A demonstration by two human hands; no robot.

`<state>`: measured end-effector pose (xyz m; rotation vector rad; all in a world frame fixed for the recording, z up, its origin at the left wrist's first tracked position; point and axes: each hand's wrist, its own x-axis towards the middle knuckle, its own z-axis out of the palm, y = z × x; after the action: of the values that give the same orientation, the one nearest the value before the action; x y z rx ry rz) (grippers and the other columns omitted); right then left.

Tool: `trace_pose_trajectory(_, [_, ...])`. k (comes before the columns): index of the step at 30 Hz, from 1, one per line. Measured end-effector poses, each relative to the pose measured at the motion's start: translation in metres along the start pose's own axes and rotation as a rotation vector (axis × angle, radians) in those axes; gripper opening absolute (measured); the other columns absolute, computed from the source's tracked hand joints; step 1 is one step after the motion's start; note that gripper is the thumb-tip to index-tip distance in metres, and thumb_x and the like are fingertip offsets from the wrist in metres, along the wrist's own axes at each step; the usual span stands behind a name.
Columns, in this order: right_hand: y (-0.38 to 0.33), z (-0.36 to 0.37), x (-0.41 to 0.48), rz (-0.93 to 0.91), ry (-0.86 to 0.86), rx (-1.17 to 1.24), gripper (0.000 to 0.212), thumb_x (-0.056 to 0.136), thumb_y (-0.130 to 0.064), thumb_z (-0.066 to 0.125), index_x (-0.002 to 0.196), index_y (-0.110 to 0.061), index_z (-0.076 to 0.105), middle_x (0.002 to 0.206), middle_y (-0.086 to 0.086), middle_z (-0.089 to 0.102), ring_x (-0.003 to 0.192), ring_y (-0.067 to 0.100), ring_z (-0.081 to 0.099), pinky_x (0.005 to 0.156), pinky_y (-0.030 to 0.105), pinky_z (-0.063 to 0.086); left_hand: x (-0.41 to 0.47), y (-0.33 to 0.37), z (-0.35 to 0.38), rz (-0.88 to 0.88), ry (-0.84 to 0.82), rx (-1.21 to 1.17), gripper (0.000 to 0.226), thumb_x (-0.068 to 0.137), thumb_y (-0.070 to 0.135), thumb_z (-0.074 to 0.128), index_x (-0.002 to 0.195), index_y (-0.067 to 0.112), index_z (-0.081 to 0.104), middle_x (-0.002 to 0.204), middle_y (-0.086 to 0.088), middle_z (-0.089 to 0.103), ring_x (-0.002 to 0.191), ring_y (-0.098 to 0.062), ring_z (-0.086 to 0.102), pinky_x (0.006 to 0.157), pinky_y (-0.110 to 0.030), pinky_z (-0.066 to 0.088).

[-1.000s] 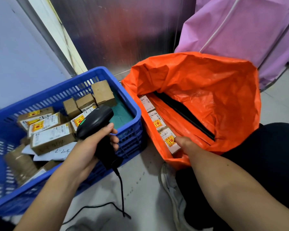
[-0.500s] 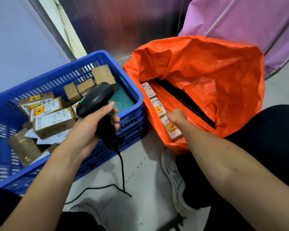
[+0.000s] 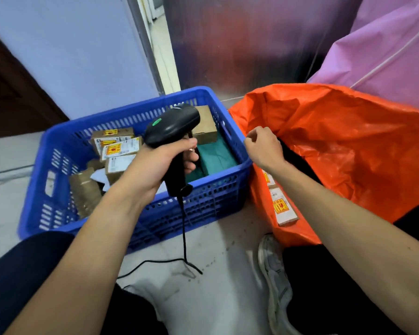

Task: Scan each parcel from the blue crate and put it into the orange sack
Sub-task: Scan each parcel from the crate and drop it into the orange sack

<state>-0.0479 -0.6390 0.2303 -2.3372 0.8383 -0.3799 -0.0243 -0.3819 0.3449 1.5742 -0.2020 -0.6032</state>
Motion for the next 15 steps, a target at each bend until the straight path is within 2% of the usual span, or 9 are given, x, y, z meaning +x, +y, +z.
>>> trace_pose_trajectory(4, [-0.028,-0.007,-0.005,-0.093,-0.034,-0.046,0.020,0.094,-0.027,0.056,0.106,-0.016,0.068,0.118,0.010,0.061,0.110,0.036,0.061,0.094,0.042,0.046,-0.001,0.010,-0.037,-0.009,0.114,-0.030,0.009,0.095,0.014,0.071,0.101,0.007,0.070,0.071,-0.005,0.070,0.054,-0.016,0.057,0.057,-0.029,0.053])
trace_pose_trajectory(7, [-0.044,-0.007,-0.011,-0.204,-0.121,-0.172,0.021,0.094,-0.028,0.057,0.107,-0.016,0.067,0.119,0.011,0.059,0.109,0.036,0.061,0.094,0.043,0.047,-0.006,0.019,-0.056,0.001,0.223,-0.095,0.005,0.094,0.012,0.071,0.090,0.009,0.071,0.067,-0.004,0.070,0.049,-0.015,0.051,0.049,-0.025,0.048])
trace_pose_trajectory(11, [-0.079,-0.015,-0.006,-0.421,-0.291,-0.411,0.025,0.096,-0.031,0.057,0.112,-0.014,0.067,0.119,0.011,0.057,0.106,0.036,0.061,0.090,0.041,0.048,-0.015,0.032,-0.085,0.082,0.263,-0.130,0.005,0.092,0.015,0.072,0.093,0.010,0.071,0.079,-0.011,0.076,0.050,-0.014,0.052,0.052,-0.026,0.047])
trace_pose_trajectory(15, [-0.121,-0.035,0.016,-0.514,-0.316,-0.544,0.019,0.096,-0.032,0.058,0.101,-0.015,0.066,0.110,0.012,0.068,0.102,0.035,0.063,0.082,0.038,0.048,-0.020,0.034,-0.113,0.103,0.326,-0.135,0.011,0.091,0.017,0.074,0.099,0.013,0.069,0.085,-0.014,0.079,0.048,-0.014,0.051,0.053,-0.029,0.046])
